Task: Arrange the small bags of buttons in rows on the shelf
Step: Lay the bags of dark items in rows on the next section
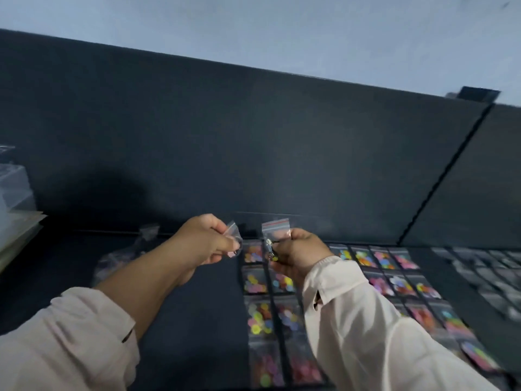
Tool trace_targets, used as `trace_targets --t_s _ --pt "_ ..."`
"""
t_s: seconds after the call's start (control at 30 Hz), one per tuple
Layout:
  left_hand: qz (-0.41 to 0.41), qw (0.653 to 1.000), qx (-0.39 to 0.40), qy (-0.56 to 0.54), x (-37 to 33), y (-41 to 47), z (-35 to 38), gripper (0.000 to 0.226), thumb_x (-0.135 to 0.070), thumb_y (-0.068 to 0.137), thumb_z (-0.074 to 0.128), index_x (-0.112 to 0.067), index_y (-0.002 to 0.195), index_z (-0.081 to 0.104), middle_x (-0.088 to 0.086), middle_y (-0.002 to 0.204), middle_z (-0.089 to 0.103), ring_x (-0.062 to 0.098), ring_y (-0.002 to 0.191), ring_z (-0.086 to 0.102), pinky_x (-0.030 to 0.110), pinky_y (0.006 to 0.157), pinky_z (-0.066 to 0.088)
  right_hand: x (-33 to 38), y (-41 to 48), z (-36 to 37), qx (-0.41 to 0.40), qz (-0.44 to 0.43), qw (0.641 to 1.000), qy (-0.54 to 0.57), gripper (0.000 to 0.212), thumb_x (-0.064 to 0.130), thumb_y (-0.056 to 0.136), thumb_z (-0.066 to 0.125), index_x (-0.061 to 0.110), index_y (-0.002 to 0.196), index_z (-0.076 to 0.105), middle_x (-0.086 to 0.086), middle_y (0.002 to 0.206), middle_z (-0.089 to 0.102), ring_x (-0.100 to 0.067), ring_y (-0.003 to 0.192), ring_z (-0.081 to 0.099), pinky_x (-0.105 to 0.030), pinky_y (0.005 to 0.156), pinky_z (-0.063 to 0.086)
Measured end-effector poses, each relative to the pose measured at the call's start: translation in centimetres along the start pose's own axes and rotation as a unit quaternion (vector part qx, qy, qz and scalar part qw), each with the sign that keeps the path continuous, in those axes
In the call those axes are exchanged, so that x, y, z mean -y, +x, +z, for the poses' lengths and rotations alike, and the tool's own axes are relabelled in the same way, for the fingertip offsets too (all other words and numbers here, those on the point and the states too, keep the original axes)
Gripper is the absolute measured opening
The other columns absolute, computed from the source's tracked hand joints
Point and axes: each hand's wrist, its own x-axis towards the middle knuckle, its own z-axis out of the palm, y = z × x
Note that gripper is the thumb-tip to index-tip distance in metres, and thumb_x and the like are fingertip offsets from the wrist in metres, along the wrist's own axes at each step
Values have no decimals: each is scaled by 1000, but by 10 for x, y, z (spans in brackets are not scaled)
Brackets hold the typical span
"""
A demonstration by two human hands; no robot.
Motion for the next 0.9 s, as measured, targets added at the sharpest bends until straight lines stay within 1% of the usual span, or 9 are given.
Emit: trace_targets --t_s 0.17,0.3,0.43,0.5,0.63,0.7,0.8,0.83,0.9 --pt "12 998 58 7 -13 -37 96 23 1 74 73 -7 93 63 13 82 70 19 73 56 26 64 44 -1 -61 -90 -33 -23 998 44 27 -11 85 51 13 73 54 0 50 57 -11 45 54 -21 45 49" --pt "27 995 94 5 -21 -73 179 16 7 78 65 -8 81 60 8 78 66 15 67 56 25 66 45 -6 -114 -164 -59 -37 995 69 23 -6 88 51 13 75 56 -4 57 58 -14 55 54 -24 55 48" --pt "31 991 128 -33 -24 -109 251 15 8 82 57 -5 91 61 7 88 66 16 77 58 29 78 52 -14 -163 -232 -90 -53 992 73 22 -5 90 49 11 76 55 -9 65 55 -19 60 53 -20 51 48" --pt "27 987 153 -42 -24 -126 285 13 3 84 60 -5 93 65 5 89 69 16 75 59 29 70 52 -20 -187 -265 -108 -59 989 79 21 -5 89 49 10 76 55 -8 61 57 -20 59 54 -25 54 49" --pt "22 985 164 -57 -27 -155 349 11 -4 85 64 -11 94 68 4 82 70 13 65 60 25 56 44 -28 -228 -325 -147 -65 983 90 22 -7 89 49 6 71 52 -12 63 54 -20 54 58 -25 47 54" --pt "29 982 180 -53 -31 -165 378 8 -6 87 63 -10 93 67 6 80 70 17 66 64 25 57 46 -30 -242 -353 -166 -69 980 80 22 -6 89 51 6 71 52 -13 67 54 -20 56 59 -27 53 55" --pt "38 981 187 -35 -37 -171 414 8 -10 85 68 -10 93 66 10 85 71 23 78 63 31 67 51 -32 -255 -390 -192 -75 976 75 21 -5 88 54 7 70 54 -14 66 54 -23 62 56 -45 77 54" --pt "42 982 183 -29 -38 -171 424 8 -10 84 69 -10 91 65 10 85 71 22 78 63 32 68 53 -32 -257 -400 -199 -75 975 70 21 -5 87 55 7 70 55 -13 65 55 -23 62 55 -47 80 53" --pt "47 982 180 -24 -41 -167 446 6 -7 84 68 -10 86 63 10 81 69 19 72 64 33 69 53 -32 -258 -423 -215 -80 972 60 20 -3 85 58 10 70 58 -11 63 56 -21 60 55 -38 67 54"
